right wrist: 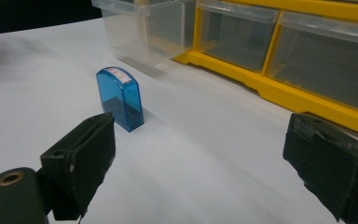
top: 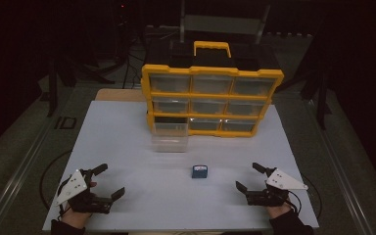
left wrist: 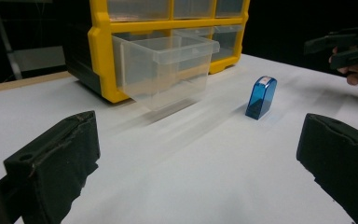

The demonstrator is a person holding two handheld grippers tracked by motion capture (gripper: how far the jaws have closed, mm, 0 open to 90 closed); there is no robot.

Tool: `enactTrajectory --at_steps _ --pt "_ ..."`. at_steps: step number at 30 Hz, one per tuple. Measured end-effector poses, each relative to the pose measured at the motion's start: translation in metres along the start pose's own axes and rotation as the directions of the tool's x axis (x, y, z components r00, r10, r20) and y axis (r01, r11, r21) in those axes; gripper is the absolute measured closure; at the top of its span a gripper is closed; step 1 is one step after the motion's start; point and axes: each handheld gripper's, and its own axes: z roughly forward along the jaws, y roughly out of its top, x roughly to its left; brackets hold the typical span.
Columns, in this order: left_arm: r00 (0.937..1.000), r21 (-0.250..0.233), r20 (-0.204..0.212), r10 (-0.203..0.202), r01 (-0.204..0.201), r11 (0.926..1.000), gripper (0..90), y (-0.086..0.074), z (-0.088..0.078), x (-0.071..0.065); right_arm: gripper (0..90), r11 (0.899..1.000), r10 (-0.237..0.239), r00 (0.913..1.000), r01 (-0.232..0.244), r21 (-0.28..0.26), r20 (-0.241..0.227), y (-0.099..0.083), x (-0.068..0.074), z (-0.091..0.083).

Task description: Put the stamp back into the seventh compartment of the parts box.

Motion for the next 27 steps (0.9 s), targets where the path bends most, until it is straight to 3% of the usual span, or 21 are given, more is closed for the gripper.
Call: enactTrajectory --at_steps 13,19,27 --pt "1.0000 -0.001 0.004 0.000 0.000 1.0000 0.0 0.0000 0.0001 -0.0003 9.2 1.000 0.001 1.0000 -0.001 0.010 0.009 0.0027 0.0006 -0.0013" --pt "1.0000 -0.006 0.003 -0.002 0.002 1.0000 0.0 0.0002 -0.0001 -0.0004 9.2 0.999 0.033 0.9994 -0.033 0.021 -0.013 0.0053 0.0004 -0.0018" --pt "1.0000 -0.007 0.004 0.002 -0.002 1.0000 0.0 0.0004 -0.0007 -0.0002 8.9 0.999 0.028 0.9992 -0.027 0.034 -0.028 0.0068 0.0027 0.0008"
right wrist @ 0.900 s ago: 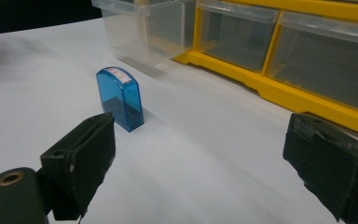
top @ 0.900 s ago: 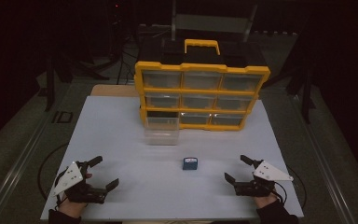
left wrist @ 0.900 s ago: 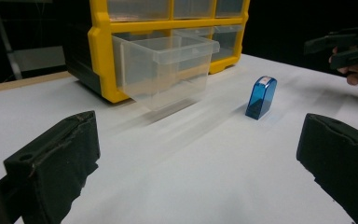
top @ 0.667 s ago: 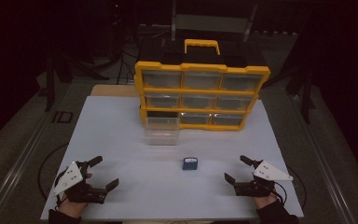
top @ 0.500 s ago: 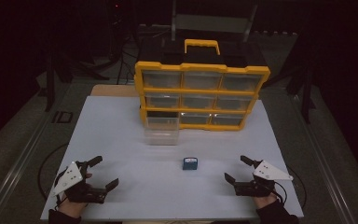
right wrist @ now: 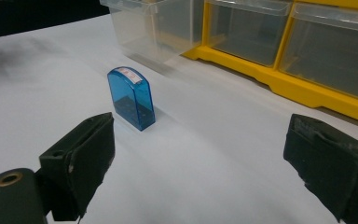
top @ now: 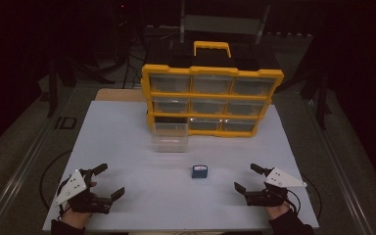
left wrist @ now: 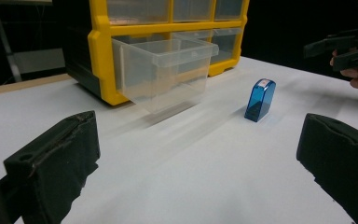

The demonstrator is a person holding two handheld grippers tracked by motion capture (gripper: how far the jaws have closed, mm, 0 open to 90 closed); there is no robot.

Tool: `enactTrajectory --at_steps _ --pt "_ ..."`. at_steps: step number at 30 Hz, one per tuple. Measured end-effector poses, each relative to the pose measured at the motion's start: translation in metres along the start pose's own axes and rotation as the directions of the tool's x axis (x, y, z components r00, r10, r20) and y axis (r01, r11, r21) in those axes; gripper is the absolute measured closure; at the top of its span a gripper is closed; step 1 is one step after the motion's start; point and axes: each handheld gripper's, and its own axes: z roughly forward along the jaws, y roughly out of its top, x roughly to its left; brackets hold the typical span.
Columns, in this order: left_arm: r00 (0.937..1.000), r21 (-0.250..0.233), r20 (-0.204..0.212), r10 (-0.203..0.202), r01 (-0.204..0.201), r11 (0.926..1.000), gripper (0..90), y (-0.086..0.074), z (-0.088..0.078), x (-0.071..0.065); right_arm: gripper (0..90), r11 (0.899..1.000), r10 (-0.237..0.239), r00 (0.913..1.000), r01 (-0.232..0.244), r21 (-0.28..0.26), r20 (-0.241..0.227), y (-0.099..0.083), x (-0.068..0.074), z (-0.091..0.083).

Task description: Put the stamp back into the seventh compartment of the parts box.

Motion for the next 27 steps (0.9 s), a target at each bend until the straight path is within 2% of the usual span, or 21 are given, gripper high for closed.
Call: enactTrajectory --at_steps 10,15,19,27 --pt "1.0000 -0.001 0.002 -0.004 0.004 1.0000 0.0 0.000 0.000 0.000 7.6 1.000 -0.019 0.9995 0.018 0.015 0.025 0.009 -0.001 -0.006" --pt "1.0000 -0.005 0.001 -0.007 0.007 1.0000 0.0 0.000 -0.001 0.000 7.3 1.000 -0.012 0.9999 0.012 -0.001 0.010 0.026 -0.003 -0.010" --pt "1.0000 -0.003 0.002 -0.004 0.004 1.0000 0.0 0.000 -0.001 0.000 7.3 0.999 -0.031 0.9995 0.031 -0.019 0.009 0.037 -0.003 -0.011" --pt "1.0000 -0.006 0.005 -0.005 0.005 1.0000 0.0 0.000 -0.001 0.000 7.3 0.995 -0.072 0.9973 0.073 -0.062 0.009 0.072 -0.010 -0.016"
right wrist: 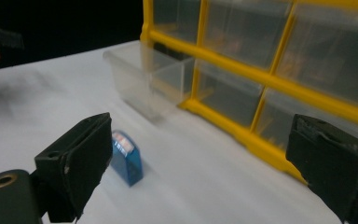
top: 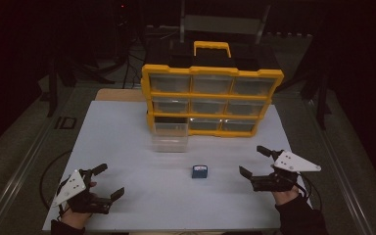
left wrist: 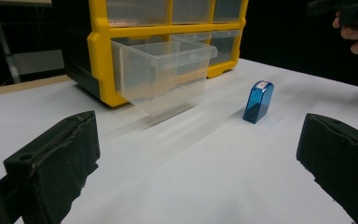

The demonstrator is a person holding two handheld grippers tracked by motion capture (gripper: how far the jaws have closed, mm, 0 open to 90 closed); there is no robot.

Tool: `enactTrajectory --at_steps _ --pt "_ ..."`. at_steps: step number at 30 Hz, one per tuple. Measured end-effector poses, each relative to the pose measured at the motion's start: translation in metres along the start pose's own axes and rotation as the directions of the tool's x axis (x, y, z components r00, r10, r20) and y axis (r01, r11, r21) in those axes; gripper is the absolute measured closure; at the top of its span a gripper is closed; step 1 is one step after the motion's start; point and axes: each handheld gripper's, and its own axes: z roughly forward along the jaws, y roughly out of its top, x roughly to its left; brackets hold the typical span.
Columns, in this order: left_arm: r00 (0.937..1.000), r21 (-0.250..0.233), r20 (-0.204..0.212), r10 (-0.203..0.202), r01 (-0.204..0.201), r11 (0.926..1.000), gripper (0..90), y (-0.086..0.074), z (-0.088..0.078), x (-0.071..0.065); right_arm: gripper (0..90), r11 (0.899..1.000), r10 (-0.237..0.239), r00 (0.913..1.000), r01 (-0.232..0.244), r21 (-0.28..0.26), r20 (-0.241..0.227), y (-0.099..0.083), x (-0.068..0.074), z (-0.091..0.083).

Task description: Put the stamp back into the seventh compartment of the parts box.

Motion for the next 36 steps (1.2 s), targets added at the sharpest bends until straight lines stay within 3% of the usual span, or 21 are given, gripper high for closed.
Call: enactTrajectory --at_steps 13,25,28,36 --pt "1.0000 0.003 0.006 -0.008 0.008 1.0000 0.0 0.000 0.001 0.000 7.3 0.999 -0.046 0.9975 0.045 -0.020 -0.053 0.039 -0.014 0.009" --pt "0.9999 0.003 0.009 -0.005 0.005 1.0000 0.0 0.000 0.001 0.000 7.3 0.996 -0.082 0.9884 0.079 -0.032 -0.128 0.058 -0.012 0.031" --pt "0.9999 0.005 0.010 -0.006 0.006 1.0000 0.0 -0.001 0.001 0.000 7.4 0.997 -0.069 0.9793 0.065 -0.031 -0.190 0.060 -0.010 0.040" --pt "0.9999 0.004 0.013 -0.006 0.006 1.0000 0.0 0.000 0.001 0.000 7.4 0.996 -0.081 0.9591 0.072 -0.045 -0.271 0.061 -0.005 0.055"
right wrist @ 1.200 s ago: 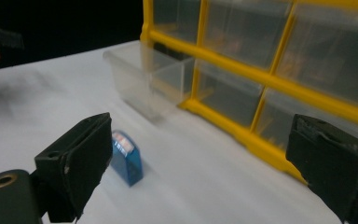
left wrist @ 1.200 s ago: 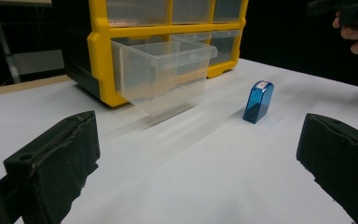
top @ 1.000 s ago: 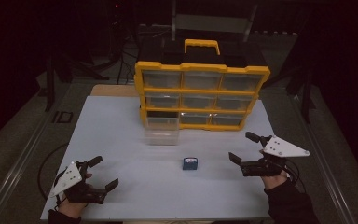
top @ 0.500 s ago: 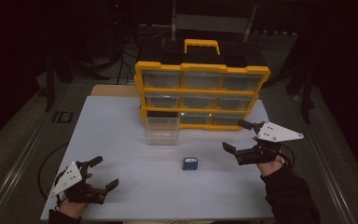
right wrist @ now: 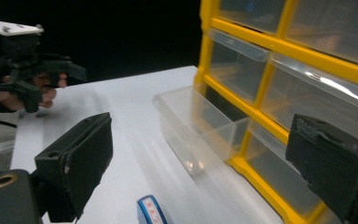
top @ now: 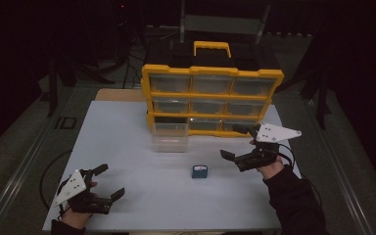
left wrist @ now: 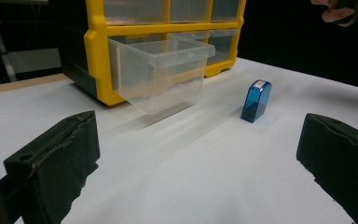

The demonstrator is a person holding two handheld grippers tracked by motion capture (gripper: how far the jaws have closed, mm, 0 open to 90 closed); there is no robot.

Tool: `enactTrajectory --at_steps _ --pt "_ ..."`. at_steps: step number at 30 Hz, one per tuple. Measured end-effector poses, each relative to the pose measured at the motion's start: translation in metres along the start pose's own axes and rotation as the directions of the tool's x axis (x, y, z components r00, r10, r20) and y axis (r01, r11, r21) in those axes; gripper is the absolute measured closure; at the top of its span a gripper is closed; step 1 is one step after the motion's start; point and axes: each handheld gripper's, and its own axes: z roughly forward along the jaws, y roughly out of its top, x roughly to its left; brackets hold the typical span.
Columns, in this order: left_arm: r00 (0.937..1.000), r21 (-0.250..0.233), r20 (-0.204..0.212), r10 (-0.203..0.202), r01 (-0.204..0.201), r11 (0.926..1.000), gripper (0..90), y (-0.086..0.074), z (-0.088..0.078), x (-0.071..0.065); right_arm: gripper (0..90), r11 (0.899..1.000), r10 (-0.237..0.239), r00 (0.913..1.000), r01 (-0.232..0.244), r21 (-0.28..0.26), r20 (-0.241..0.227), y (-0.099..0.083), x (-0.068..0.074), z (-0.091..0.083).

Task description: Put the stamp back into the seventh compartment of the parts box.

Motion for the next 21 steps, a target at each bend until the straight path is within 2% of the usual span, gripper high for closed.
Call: enactTrajectory --at_steps 11,21 --pt "1.0000 0.003 0.004 0.001 -0.001 1.0000 0.0 0.000 0.000 0.000 7.4 1.000 0.007 0.9945 -0.006 0.009 -0.105 0.000 0.001 0.018" --pt "1.0000 0.002 0.006 0.000 0.000 1.0000 0.0 0.000 0.000 0.000 7.4 0.998 0.006 0.9803 0.006 0.061 -0.197 -0.009 0.000 0.039"
